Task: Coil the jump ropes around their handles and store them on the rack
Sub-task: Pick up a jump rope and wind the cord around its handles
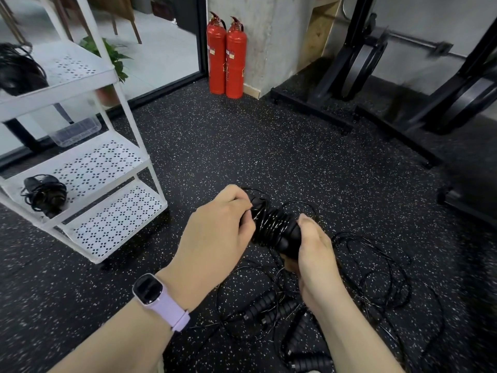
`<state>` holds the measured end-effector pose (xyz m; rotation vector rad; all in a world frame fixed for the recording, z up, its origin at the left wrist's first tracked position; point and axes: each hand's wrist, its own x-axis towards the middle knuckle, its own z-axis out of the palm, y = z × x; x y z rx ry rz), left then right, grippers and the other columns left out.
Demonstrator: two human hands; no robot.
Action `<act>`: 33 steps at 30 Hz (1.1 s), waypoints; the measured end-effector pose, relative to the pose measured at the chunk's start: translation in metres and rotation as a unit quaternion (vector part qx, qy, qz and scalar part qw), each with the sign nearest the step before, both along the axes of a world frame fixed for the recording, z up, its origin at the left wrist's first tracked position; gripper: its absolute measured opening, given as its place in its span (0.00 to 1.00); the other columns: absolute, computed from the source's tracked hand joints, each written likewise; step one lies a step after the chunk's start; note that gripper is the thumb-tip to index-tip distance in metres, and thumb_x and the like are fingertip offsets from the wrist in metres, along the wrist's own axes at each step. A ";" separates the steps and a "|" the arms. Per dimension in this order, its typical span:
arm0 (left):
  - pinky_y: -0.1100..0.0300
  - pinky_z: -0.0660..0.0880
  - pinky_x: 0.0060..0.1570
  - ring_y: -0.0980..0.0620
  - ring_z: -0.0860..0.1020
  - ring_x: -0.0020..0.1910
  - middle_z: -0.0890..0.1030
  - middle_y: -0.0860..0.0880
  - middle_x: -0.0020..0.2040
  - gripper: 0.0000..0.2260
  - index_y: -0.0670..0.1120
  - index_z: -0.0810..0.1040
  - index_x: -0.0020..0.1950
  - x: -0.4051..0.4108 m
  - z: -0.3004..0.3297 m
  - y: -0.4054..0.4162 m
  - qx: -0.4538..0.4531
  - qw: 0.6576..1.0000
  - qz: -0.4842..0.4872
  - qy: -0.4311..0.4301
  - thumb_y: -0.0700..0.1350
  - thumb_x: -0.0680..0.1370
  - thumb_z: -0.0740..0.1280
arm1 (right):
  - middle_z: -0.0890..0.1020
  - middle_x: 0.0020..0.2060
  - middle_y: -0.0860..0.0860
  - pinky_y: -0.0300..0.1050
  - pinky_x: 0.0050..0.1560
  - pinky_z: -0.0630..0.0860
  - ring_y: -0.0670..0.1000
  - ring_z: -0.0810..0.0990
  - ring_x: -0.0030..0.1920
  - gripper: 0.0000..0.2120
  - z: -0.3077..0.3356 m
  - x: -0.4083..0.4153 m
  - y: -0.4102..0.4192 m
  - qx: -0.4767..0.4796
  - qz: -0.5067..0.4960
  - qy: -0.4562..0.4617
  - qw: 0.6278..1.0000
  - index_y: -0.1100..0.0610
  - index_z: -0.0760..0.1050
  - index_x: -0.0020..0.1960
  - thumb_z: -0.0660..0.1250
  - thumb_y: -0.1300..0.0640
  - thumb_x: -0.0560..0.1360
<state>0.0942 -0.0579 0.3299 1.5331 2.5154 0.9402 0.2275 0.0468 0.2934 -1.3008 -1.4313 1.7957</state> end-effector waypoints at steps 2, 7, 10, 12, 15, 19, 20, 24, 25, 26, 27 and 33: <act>0.54 0.77 0.43 0.57 0.76 0.37 0.75 0.61 0.53 0.10 0.46 0.82 0.51 0.000 0.000 0.000 0.011 1.000 0.004 -0.015 0.46 0.82 0.61 | 0.81 0.34 0.46 0.36 0.29 0.73 0.41 0.79 0.32 0.16 0.002 -0.001 -0.002 -0.017 0.003 0.010 1.000 0.48 0.78 0.42 0.57 0.47 0.84; 0.71 0.70 0.46 0.64 0.74 0.45 0.73 0.60 0.54 0.10 0.47 0.82 0.52 -0.006 -0.005 0.003 0.019 0.996 0.020 -0.086 0.43 0.84 0.60 | 0.82 0.37 0.47 0.34 0.27 0.71 0.41 0.78 0.31 0.14 0.006 -0.005 -0.006 -0.032 0.001 0.029 0.999 0.51 0.79 0.48 0.58 0.49 0.85; 0.76 0.66 0.44 0.70 0.71 0.44 0.70 0.58 0.54 0.09 0.49 0.82 0.55 -0.007 -0.007 0.003 0.019 0.988 0.028 -0.153 0.43 0.85 0.62 | 0.82 0.48 0.50 0.35 0.33 0.72 0.45 0.79 0.42 0.14 0.005 -0.005 -0.005 -0.026 -0.001 0.018 0.999 0.53 0.78 0.60 0.58 0.48 0.85; 0.76 0.67 0.45 0.71 0.71 0.46 0.69 0.59 0.57 0.07 0.52 0.81 0.55 -0.008 -0.008 0.001 0.013 0.986 0.014 -0.165 0.44 0.84 0.63 | 0.81 0.47 0.50 0.35 0.32 0.71 0.43 0.78 0.39 0.15 0.006 -0.005 -0.005 -0.029 0.002 0.019 0.999 0.55 0.79 0.60 0.57 0.48 0.85; 0.65 0.74 0.54 0.63 0.76 0.50 0.67 0.61 0.61 0.06 0.53 0.79 0.58 -0.008 -0.009 -0.002 0.015 0.990 -0.010 -0.143 0.48 0.82 0.65 | 0.80 0.38 0.48 0.33 0.26 0.70 0.40 0.77 0.29 0.14 0.008 -0.005 -0.005 -0.044 0.006 0.032 0.999 0.53 0.77 0.50 0.57 0.49 0.85; 0.60 0.79 0.53 0.64 0.74 0.52 0.65 0.63 0.61 0.16 0.52 0.78 0.67 -0.006 -0.005 -0.005 0.035 0.997 -0.022 -0.065 0.53 0.81 0.63 | 0.80 0.38 0.48 0.34 0.25 0.71 0.41 0.78 0.30 0.13 0.010 -0.007 -0.005 -0.059 0.016 0.039 0.997 0.53 0.77 0.52 0.57 0.48 0.86; 0.59 0.79 0.52 0.64 0.75 0.52 0.65 0.63 0.61 0.17 0.52 0.77 0.68 -0.007 -0.005 -0.005 0.027 0.998 -0.026 -0.053 0.54 0.80 0.63 | 0.81 0.38 0.48 0.34 0.26 0.71 0.41 0.78 0.31 0.13 0.010 -0.007 -0.004 -0.060 0.013 0.036 0.997 0.52 0.78 0.52 0.57 0.48 0.86; 0.62 0.78 0.45 0.61 0.75 0.41 0.66 0.59 0.57 0.19 0.50 0.78 0.70 -0.007 -0.008 -0.005 -0.009 1.000 -0.017 -0.021 0.54 0.81 0.64 | 0.83 0.38 0.47 0.34 0.28 0.72 0.43 0.79 0.34 0.15 0.010 -0.005 -0.001 -0.049 0.017 0.023 0.998 0.51 0.79 0.50 0.56 0.48 0.85; 0.64 0.75 0.42 0.62 0.73 0.38 0.67 0.57 0.56 0.18 0.49 0.79 0.69 -0.005 -0.007 -0.004 -0.013 1.000 -0.016 -0.001 0.53 0.82 0.63 | 0.83 0.38 0.47 0.34 0.28 0.72 0.43 0.79 0.33 0.15 0.011 -0.004 -0.001 -0.050 0.017 0.022 0.998 0.51 0.79 0.50 0.56 0.47 0.85; 0.65 0.71 0.39 0.62 0.71 0.36 0.68 0.56 0.55 0.17 0.48 0.80 0.68 -0.002 -0.006 -0.004 -0.012 1.000 -0.016 0.016 0.52 0.83 0.62 | 0.83 0.37 0.48 0.34 0.27 0.71 0.42 0.79 0.31 0.15 0.010 -0.004 -0.001 -0.051 0.018 0.020 0.998 0.51 0.79 0.49 0.56 0.47 0.85; 0.64 0.69 0.38 0.60 0.70 0.35 0.69 0.55 0.54 0.16 0.47 0.81 0.66 0.000 -0.005 -0.003 -0.009 0.999 -0.014 0.028 0.52 0.84 0.60 | 0.83 0.37 0.48 0.35 0.26 0.71 0.42 0.78 0.30 0.16 0.011 -0.004 -0.001 -0.053 0.019 0.019 0.998 0.51 0.79 0.49 0.57 0.47 0.85; 0.52 0.76 0.39 0.52 0.72 0.39 0.71 0.52 0.52 0.15 0.44 0.82 0.55 0.008 -0.002 0.000 0.007 0.999 0.032 0.042 0.47 0.83 0.57 | 0.82 0.45 0.52 0.35 0.26 0.71 0.46 0.79 0.36 0.13 0.011 -0.005 -0.004 -0.065 0.002 0.028 0.997 0.53 0.77 0.59 0.57 0.47 0.85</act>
